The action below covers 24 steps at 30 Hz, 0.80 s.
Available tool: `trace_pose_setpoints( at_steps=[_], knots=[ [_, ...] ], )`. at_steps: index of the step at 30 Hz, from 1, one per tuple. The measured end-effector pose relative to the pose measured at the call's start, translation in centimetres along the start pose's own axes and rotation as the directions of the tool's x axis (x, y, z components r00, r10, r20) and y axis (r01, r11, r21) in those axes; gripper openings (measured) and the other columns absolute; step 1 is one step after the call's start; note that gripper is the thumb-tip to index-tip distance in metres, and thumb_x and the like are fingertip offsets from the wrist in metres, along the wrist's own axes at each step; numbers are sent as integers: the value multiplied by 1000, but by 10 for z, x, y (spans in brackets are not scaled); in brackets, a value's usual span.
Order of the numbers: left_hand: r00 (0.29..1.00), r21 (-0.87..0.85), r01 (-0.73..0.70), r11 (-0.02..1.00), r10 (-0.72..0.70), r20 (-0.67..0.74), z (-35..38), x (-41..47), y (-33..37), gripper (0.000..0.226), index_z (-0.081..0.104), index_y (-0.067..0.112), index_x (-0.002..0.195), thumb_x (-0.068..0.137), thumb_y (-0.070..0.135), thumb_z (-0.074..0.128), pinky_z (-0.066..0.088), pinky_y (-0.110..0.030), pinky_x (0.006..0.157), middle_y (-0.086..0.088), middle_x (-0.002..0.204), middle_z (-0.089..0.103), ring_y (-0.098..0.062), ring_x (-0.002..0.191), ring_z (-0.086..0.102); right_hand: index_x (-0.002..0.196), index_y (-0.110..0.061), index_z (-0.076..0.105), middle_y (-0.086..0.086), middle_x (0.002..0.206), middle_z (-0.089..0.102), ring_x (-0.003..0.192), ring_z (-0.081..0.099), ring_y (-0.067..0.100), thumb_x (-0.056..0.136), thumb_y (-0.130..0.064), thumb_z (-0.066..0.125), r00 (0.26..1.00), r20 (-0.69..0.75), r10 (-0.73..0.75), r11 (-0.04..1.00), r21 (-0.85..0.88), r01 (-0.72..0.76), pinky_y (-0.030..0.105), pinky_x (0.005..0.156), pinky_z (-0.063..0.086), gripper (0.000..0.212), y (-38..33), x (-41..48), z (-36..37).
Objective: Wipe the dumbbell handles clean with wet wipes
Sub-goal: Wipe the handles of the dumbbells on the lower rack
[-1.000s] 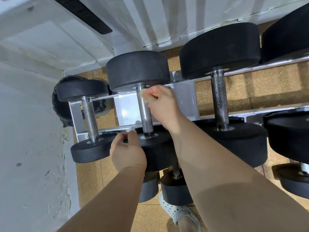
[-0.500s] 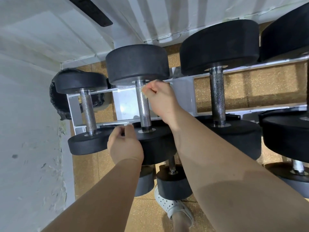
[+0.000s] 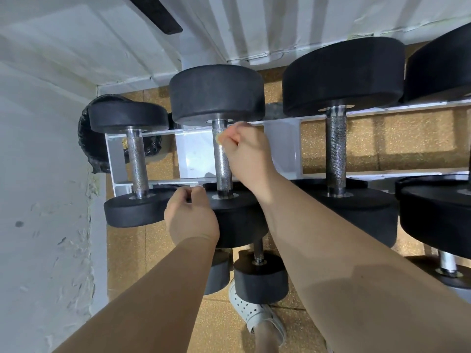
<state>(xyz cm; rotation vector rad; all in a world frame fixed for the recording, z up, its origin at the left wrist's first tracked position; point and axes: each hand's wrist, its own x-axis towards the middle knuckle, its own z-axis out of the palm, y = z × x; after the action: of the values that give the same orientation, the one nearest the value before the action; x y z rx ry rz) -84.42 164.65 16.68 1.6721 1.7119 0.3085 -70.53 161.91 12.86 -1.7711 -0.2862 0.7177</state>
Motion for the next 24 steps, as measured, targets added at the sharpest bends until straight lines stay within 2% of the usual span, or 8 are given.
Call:
trace_pose_setpoints(
  at_steps=[3,5,7,11,16,18,21,24],
  knots=[
    [1000,29,-4,1000,4,9,-1,0,1,26,53,22,68,89,36,47,37,-36,68,-1,78,50,-24,76,46,78,-12,63,-5,78,62,72,57,10,93,-5,62,999,-4,-33,997,-67,33,7,63,42,16,-3,-6,-1],
    [1000,52,-7,999,7,6,-2,-2,4,26,56,19,71,93,31,48,39,-38,69,-1,77,52,-25,75,48,81,0,67,4,82,67,76,61,18,91,-5,64,987,135,-91,974,-197,116,19,67,47,11,6,-20,-8],
    [1000,53,0,999,-1,7,-2,-2,5,26,59,18,74,93,32,48,42,-40,71,-1,79,54,-27,78,51,87,-3,70,1,86,68,82,62,18,91,-10,67,961,266,-76,951,-272,150,16,67,47,9,12,-30,-15],
    [1000,6,8,1000,-8,4,-1,0,1,24,60,24,73,87,39,47,42,-37,71,-5,84,58,-28,84,54,83,-6,65,5,86,65,79,60,21,91,-5,59,970,151,-189,932,-282,226,33,68,51,10,1,-14,-1],
    [1000,4,1,1000,-1,5,0,1,-1,26,54,26,67,84,44,45,44,-39,74,-5,80,59,-25,79,53,69,-11,56,4,71,58,69,56,22,93,-12,54,981,60,-184,913,-360,193,34,62,47,25,-9,5,13],
    [1000,4,-13,1000,13,17,-2,2,0,25,54,28,67,86,42,45,43,-36,71,-1,73,59,-24,76,54,64,-18,44,1,67,57,67,54,25,95,-22,52,973,154,-171,885,-411,221,35,61,42,33,-3,-5,7],
    [997,8,-53,999,52,49,-5,-1,3,28,49,24,64,89,35,44,31,-30,58,-1,64,53,-22,66,49,76,-20,62,-2,82,67,78,62,18,92,-24,63,949,316,-15,875,-455,166,32,74,50,17,7,-21,-6],
    [995,6,-74,997,73,70,-7,2,2,36,43,16,61,81,45,37,33,-36,58,-5,66,51,-29,72,48,78,-26,65,-15,72,57,67,53,1,88,-18,74,920,388,61,886,-445,129,22,66,42,15,2,-26,-11]
  ],
)
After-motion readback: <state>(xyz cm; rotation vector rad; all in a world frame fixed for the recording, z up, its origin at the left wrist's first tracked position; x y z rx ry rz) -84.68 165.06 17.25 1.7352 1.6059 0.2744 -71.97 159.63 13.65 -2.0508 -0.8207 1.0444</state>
